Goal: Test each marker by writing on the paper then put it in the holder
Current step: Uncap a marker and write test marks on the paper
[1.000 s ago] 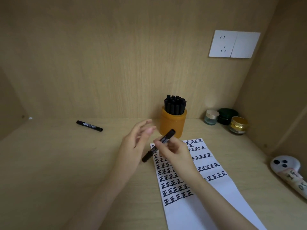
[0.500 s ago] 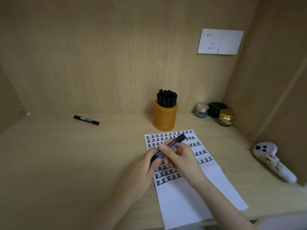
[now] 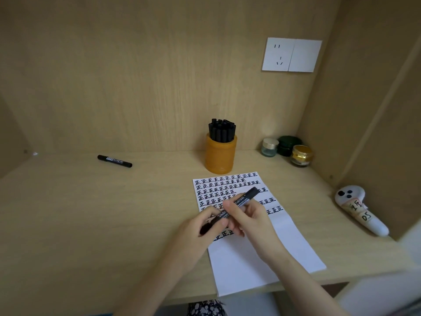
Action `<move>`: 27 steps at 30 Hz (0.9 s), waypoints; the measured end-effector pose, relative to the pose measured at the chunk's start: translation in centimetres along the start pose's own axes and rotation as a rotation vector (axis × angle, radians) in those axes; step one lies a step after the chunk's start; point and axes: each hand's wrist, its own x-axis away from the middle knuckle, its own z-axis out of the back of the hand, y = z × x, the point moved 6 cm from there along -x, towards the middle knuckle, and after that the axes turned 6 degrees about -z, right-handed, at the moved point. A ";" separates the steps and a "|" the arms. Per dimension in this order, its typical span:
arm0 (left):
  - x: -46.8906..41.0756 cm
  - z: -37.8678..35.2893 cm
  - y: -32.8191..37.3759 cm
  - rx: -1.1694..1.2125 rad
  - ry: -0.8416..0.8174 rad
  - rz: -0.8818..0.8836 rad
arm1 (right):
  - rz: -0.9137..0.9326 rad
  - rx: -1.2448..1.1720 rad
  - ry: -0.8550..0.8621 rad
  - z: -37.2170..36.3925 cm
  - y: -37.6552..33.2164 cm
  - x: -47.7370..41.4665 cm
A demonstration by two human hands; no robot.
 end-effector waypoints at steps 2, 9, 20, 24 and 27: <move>0.3 0.5 -0.3 -0.025 0.053 0.029 | 0.002 -0.022 0.089 1.3 -0.2 -0.1; 2.5 1.2 -2.1 -0.194 0.031 0.106 | -0.048 -0.104 0.305 7.3 0.8 -0.6; 3.7 -0.2 -1.9 -0.465 -0.201 0.057 | -0.155 0.154 0.378 6.8 3.3 -0.9; 3.7 -0.1 -1.9 -0.484 -0.201 0.044 | -0.100 0.201 0.435 7.0 3.8 -1.3; 3.6 -0.2 -2.1 -0.492 -0.199 0.037 | -0.077 0.222 0.495 7.2 3.9 -1.2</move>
